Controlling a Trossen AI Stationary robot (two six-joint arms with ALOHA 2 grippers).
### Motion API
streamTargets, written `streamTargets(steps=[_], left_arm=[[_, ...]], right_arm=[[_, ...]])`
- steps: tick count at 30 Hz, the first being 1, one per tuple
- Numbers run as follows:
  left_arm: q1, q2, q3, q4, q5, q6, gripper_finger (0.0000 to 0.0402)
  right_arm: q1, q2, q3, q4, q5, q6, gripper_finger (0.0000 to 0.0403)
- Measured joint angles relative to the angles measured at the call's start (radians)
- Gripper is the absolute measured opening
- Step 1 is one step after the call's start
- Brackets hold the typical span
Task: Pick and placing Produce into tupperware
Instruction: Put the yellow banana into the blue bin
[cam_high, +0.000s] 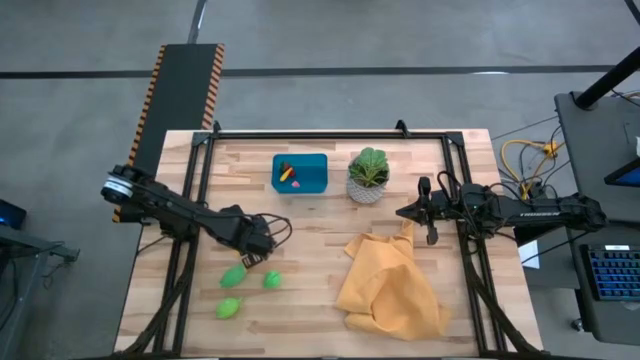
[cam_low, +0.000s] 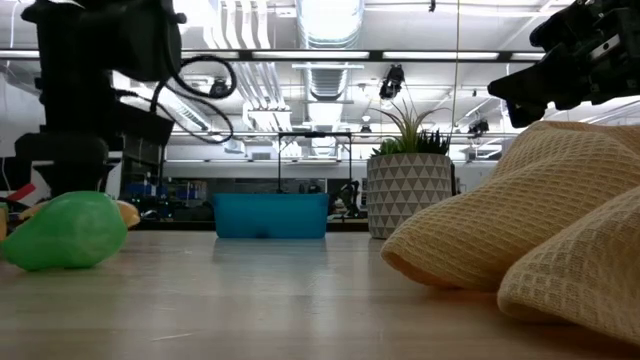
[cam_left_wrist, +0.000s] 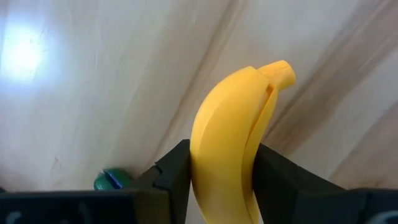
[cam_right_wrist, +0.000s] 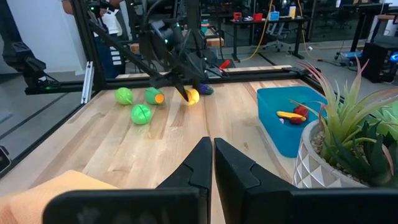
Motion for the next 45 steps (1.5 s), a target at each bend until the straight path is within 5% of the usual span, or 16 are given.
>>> streamTargets(steps=[8, 28, 36, 45], left_arm=[[-0.029, -0.062, 0.011, 0.118, -0.152, 0.179, 0.0120], [-0.023, -0.234, -0.077, 0.857, -0.178, 0.855, 0.0121], [0.077, -0.324, -0.208, 1.121, -0.140, 1.000, 0.0121], [0.323, -0.369, -0.229, 1.137, 0.038, 1.024, 0.0121]], right_arm=[[0.000, 0.000, 0.000, 0.000, 0.000, 0.000, 0.0009], [0.000, 0.000, 0.000, 0.000, 0.000, 0.000, 0.0009], [0.000, 0.000, 0.000, 0.000, 0.001, 0.000, 0.0009], [0.000, 0.000, 0.000, 0.000, 0.027, -0.005, 0.0009]])
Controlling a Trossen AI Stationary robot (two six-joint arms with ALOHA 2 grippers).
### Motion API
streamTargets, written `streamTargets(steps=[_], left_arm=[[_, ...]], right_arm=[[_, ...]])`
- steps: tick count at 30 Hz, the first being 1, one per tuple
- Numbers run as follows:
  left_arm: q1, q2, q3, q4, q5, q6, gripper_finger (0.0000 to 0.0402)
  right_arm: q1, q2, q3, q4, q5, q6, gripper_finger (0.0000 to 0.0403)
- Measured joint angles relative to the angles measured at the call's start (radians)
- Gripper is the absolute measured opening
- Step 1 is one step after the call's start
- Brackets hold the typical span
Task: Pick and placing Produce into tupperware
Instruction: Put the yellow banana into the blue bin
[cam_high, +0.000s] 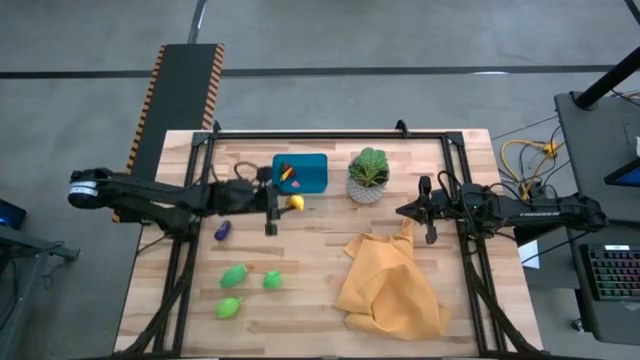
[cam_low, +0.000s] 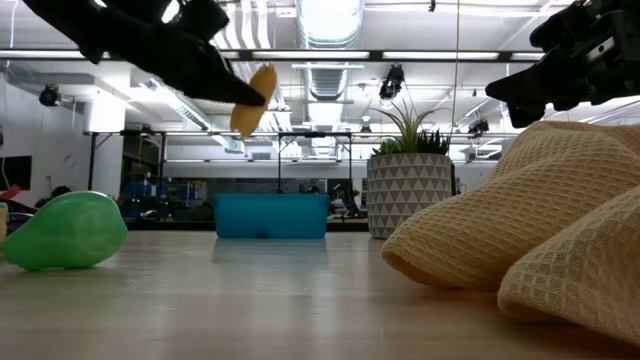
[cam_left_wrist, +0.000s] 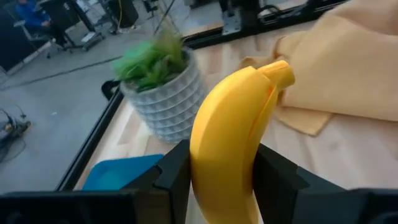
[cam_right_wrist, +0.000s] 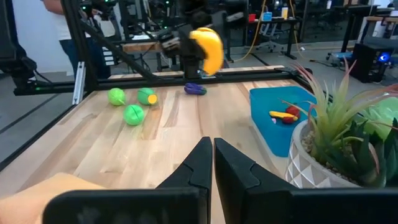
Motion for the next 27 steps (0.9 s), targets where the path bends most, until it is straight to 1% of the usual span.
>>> streamTargets(steps=[5, 8, 11, 15, 22, 27], left_arm=[[0.178, 0.032, 0.000, -0.001, 0.136, 0.001, 0.0121], [0.281, 0.065, 0.005, -0.003, 0.192, -0.006, 0.0121], [0.353, 0.098, 0.015, -0.003, 0.234, -0.008, 0.0121], [0.414, 0.150, 0.037, -0.003, 0.241, -0.008, 0.0121], [0.466, 0.247, 0.066, -0.004, 0.249, 0.000, 0.0121], [0.492, 0.301, 0.095, -0.003, 0.201, 0.001, 0.0121]], right_arm=[[0.000, 0.000, 0.000, 0.000, 0.000, 0.000, 0.0009], [0.000, 0.000, 0.000, 0.000, 0.000, 0.000, 0.0009], [0.000, 0.000, 0.000, 0.000, 0.000, -0.002, 0.0009], [0.000, 0.000, 0.000, 0.000, 0.000, -0.003, 0.0009], [0.000, 0.000, 0.000, 0.000, 0.000, -0.003, 0.0009], [0.000, 0.000, 0.000, 0.000, 0.000, -0.003, 0.0009]])
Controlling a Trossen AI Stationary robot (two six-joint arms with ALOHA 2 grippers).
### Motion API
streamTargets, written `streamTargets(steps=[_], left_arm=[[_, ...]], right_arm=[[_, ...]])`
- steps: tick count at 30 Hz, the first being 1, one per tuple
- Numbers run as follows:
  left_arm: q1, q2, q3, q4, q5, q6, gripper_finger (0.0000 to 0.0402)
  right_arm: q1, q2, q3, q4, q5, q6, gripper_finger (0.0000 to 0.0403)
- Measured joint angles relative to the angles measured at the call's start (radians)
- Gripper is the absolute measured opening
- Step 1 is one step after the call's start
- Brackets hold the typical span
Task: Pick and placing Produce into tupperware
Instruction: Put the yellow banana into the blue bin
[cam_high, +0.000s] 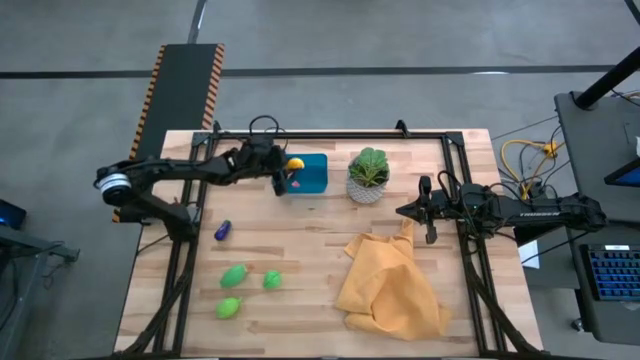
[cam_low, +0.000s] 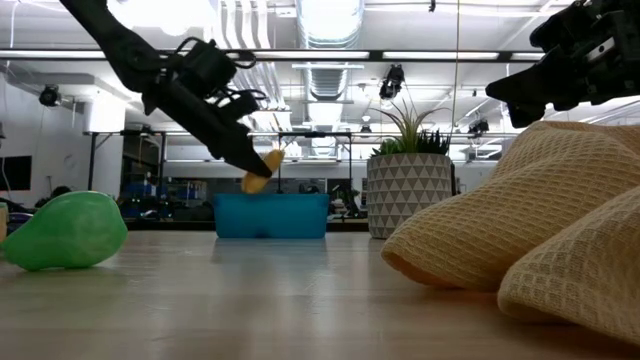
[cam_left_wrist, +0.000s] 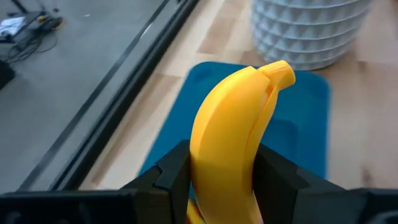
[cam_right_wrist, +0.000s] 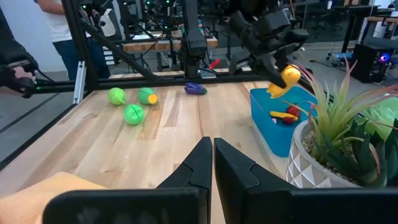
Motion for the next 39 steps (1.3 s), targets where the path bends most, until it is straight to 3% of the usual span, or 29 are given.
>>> streamTargets(steps=[17, 30, 39], left_arm=[[0.044, 0.121, 0.024, -0.010, -0.098, 0.000, 0.0121], [0.055, 0.112, 0.020, -0.017, -0.102, -0.010, 0.0122], [0.055, 0.111, 0.018, -0.017, -0.135, -0.010, 0.0164]], right_arm=[[0.000, 0.000, 0.000, -0.013, 0.000, 0.000, 0.0009], [0.000, 0.000, 0.000, -0.014, 0.001, 0.000, 0.0009], [0.000, 0.000, 0.000, -0.015, 0.001, 0.000, 0.0009]])
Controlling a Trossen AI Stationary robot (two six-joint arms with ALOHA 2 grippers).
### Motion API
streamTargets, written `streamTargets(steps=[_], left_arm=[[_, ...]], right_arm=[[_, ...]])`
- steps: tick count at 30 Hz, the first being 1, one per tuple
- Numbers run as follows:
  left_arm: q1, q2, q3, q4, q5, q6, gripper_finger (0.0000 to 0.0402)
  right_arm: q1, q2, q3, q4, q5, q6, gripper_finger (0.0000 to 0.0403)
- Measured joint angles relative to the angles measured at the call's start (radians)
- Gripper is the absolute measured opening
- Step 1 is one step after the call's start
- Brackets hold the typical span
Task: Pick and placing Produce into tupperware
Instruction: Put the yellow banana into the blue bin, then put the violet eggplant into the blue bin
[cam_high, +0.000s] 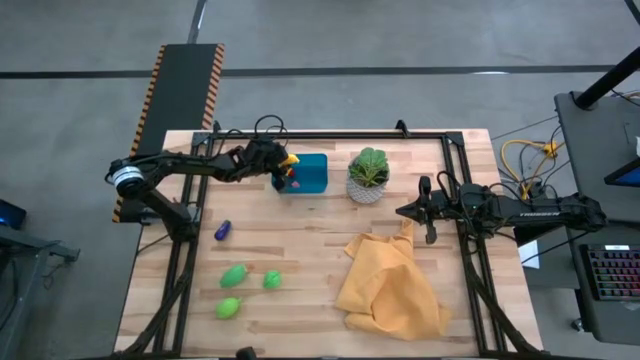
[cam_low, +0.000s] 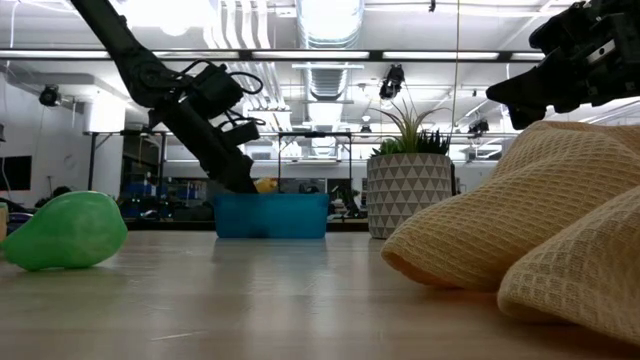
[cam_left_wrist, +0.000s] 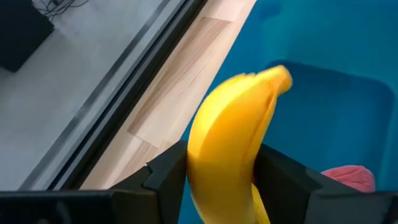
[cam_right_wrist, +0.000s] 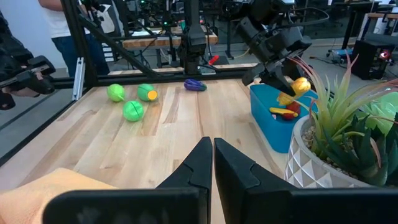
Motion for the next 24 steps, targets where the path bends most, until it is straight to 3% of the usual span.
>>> streamTargets(steps=[19, 21, 24], left_arm=[[-0.004, -0.014, 0.000, 0.000, 0.018, -0.003, 0.0172], [-0.008, -0.027, 0.000, 0.001, 0.049, -0.023, 0.0172], [-0.009, -0.069, -0.002, 0.001, 0.186, -0.050, 0.0172]], right_arm=[[0.000, 0.000, 0.000, 0.000, 0.000, 0.000, 0.0009], [0.000, 0.000, 0.000, -0.001, 0.000, 0.000, 0.0009], [0.000, 0.000, 0.000, -0.003, 0.004, 0.000, 0.0009]])
